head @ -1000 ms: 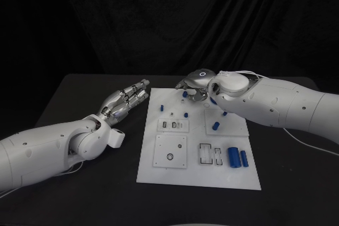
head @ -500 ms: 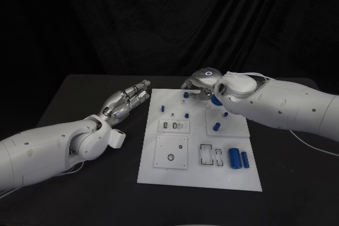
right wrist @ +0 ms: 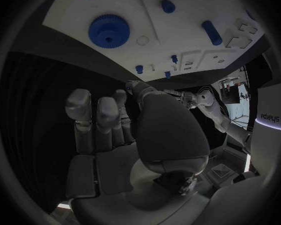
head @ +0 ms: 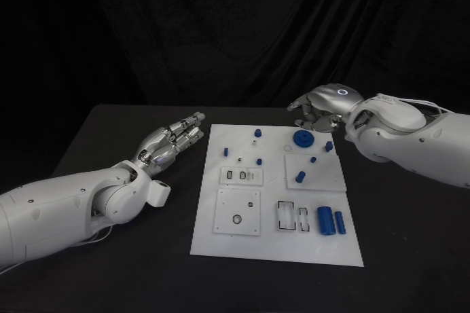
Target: Assemble the parts on the task board
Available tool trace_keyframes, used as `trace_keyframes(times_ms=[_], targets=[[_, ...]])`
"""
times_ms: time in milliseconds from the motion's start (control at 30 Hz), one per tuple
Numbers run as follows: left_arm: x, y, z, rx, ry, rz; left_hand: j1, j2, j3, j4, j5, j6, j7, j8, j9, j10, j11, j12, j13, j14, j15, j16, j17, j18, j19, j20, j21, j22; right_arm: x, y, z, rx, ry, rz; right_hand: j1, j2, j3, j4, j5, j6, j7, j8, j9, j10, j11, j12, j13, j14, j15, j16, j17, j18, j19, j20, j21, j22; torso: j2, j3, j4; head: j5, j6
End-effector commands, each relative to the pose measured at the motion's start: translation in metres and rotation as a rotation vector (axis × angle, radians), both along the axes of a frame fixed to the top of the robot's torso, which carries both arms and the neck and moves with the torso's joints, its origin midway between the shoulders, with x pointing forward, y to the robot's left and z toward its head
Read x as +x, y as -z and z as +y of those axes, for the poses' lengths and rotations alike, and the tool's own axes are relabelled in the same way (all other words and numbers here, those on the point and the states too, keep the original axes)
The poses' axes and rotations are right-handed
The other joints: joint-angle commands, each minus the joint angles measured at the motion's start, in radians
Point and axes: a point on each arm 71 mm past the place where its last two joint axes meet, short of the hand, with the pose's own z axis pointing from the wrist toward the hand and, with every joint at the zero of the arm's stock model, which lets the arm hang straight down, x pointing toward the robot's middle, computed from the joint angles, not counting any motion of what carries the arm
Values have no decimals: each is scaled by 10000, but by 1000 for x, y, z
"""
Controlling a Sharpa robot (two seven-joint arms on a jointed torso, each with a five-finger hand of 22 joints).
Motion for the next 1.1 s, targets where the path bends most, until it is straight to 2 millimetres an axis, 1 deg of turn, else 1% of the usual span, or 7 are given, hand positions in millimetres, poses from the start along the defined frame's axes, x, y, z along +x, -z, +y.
trace_keyframes(times_ms=[33, 100, 133, 500, 633, 867, 1100], targets=[[-1, -5, -2, -340, 76, -553, -23, 14, 61, 6, 55, 62, -21, 43, 9, 25, 75, 68, 13, -4, 46, -37, -12, 103, -22, 66, 17, 4, -2, 1, -10, 540, 509, 711, -296, 9, -136, 213, -40, -78, -14, -41, -60, 1955, -21, 2758, 3066, 679, -2, 1628, 2319, -164, 432, -12, 691, 644, 1, 14, -43, -22, -26], [-1, -5, -3, -356, 103, -561, -18, 10, 65, 3, 64, 62, -22, 45, 8, 25, 75, 66, 12, -4, 38, -37, -12, 103, -23, 60, 16, 4, -4, 3, -19, 446, 735, 1078, -590, 64, -346, 409, -41, 43, 41, -4, -31, 5041, -30, 4814, 5938, 1522, 35, 3048, 4492, -432, 1208, -8, 1970, 1678, -1, 13, -52, -42, -10], [-1, -4, -3, -364, 115, -565, -18, 10, 65, 3, 64, 62, -22, 45, 8, 25, 75, 66, 12, -4, 38, -37, -12, 103, -23, 60, 16, 4, -5, 5, -23, 409, 850, 1272, -751, 87, -433, 513, -38, 85, 103, 3, -10, 5277, -44, 4916, 6120, 1935, 64, 3538, 5348, -525, 1453, 36, 2342, 1959, 2, 8, -41, -52, -9], [-2, -5, -1, -403, 65, -644, 6, -4, 79, -10, 88, 69, -30, 51, 7, 32, 73, 80, 15, -4, 17, -37, -12, 105, -30, 44, 12, 1, -5, 23, -48, 311, 1975, 2558, -1257, 171, -868, 783, -51, 179, 223, 7, 199, 5277, 28, 4916, 6120, 1942, 142, 3546, 5362, -886, 2607, 111, 3937, 3112, 19, 6, -30, -107, -74], [-3, -6, -1, -423, 101, -657, 17, -12, 87, -15, 106, 64, -36, 52, 5, 33, 73, 80, 14, -4, 7, -37, -12, 105, -31, 34, 11, 1, -3, 26, -48, 333, 2168, 2567, -1197, 170, -874, 715, -49, 185, 215, 15, 251, 5277, 18, 4916, 6120, 1942, 134, 3546, 5362, -918, 2703, 110, 4056, 3187, 13, 0, 1, -118, -93], [-5, -6, 0, -334, 144, -721, 20, -13, 88, -16, 110, 63, -38, 53, 5, 34, 74, 82, 15, -4, 6, -37, -12, 105, -34, 32, 8, -1, 0, 28, -46, 372, 2306, 2527, -1109, 167, -872, 619, -47, 75, 216, -32, 294, 5277, 16, 4916, 6120, 1942, 132, 3546, 5362, -916, 2702, 109, 4057, 3195, 31, -3, -73, -56, -172], [-5, -6, 1, -311, 161, -729, 26, -19, 93, -18, 116, 51, -46, 51, 3, 34, 76, 82, 14, -4, 1, -37, -12, 106, -33, 25, 10, 0, 2, 28, -41, 430, 2350, 2426, -1003, 144, -869, 505, -46, -102, 223, -69, 320, 5277, 22, 4916, 6120, 1942, 135, 3546, 5362, -922, 2717, 112, 4077, 3212, 75, 18, -12, -139, -174]])
